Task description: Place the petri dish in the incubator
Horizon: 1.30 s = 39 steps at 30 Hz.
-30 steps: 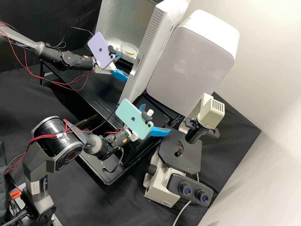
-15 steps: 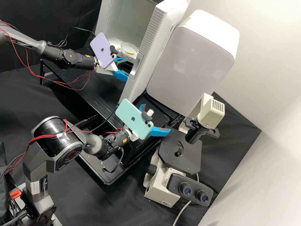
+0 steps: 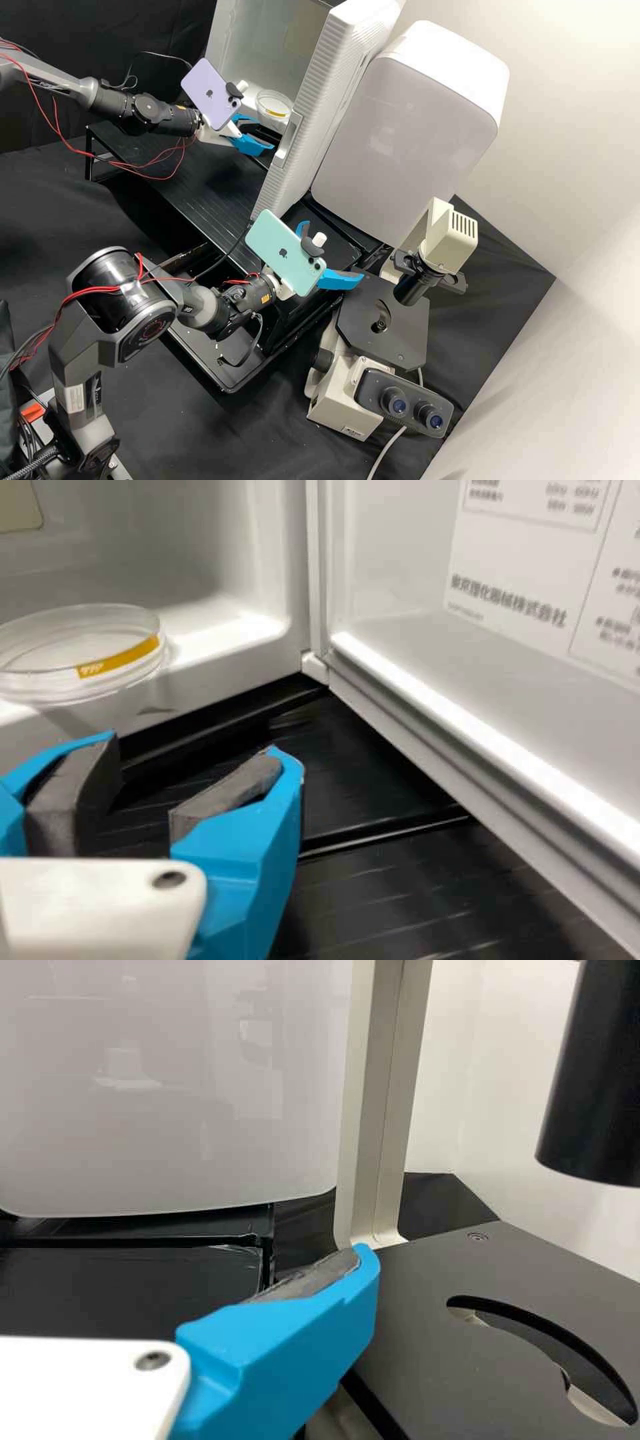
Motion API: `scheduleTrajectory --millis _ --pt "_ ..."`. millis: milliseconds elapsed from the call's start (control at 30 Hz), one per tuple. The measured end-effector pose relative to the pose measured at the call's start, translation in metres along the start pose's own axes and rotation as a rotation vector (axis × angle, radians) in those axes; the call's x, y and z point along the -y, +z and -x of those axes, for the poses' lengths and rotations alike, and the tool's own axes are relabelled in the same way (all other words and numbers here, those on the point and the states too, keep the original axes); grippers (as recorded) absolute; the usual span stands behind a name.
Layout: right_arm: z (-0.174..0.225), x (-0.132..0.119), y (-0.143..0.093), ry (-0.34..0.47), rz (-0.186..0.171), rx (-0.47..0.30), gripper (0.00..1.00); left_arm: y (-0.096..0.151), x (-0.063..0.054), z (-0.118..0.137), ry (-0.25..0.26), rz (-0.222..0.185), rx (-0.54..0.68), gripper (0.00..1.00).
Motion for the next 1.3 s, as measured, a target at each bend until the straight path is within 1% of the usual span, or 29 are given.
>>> scheduleTrajectory --millis 167,267,367,433,500,567,700,767,867,1033,1100,1300 --pt "0.0 0.0 0.0 0.0 0.0 0.0 1.0 0.0 0.0 0.0 -0.002 0.006 -0.001 0.0" --pt "0.0 0.0 0.0 0.0 0.0 0.0 1.0 -0.001 0.0 0.0 -0.009 0.018 -0.008 0.0" --pt "0.0 0.0 0.0 0.0 0.0 0.0 1.0 0.001 -0.005 0.0 -0.003 0.029 -0.011 0.0" --pt "0.0 0.0 0.0 0.0 0.0 0.0 1.0 0.001 -0.008 0.0 0.004 0.028 -0.009 0.0" --pt "0.0 0.0 0.0 0.0 0.0 0.0 1.0 0.002 -0.009 0.0 0.006 0.024 -0.007 0.0" --pt "0.0 0.0 0.0 0.0 0.0 0.0 1.0 0.003 -0.011 0.002 0.012 0.032 -0.005 0.0" --pt "0.0 0.0 0.0 0.0 0.0 0.0 1.0 0.004 -0.019 0.006 0.028 0.028 -0.002 0.0" --pt "0.0 0.0 0.0 0.0 0.0 0.0 1.0 0.005 -0.023 0.007 0.034 0.042 -0.001 0.0" --pt "0.0 0.0 0.0 0.0 0.0 0.0 1.0 0.005 -0.026 0.007 0.041 0.031 -0.001 0.0" --pt "0.0 0.0 0.0 0.0 0.0 0.0 1.0 0.006 -0.031 0.008 0.042 0.029 -0.003 0.0" --pt "0.0 0.0 0.0 0.0 0.0 0.0 1.0 0.007 -0.033 0.008 0.042 0.036 -0.004 0.0" --pt "0.0 0.0 0.0 0.0 0.0 0.0 1.0 0.009 -0.04 0.005 0.04 0.039 -0.005 0.0"
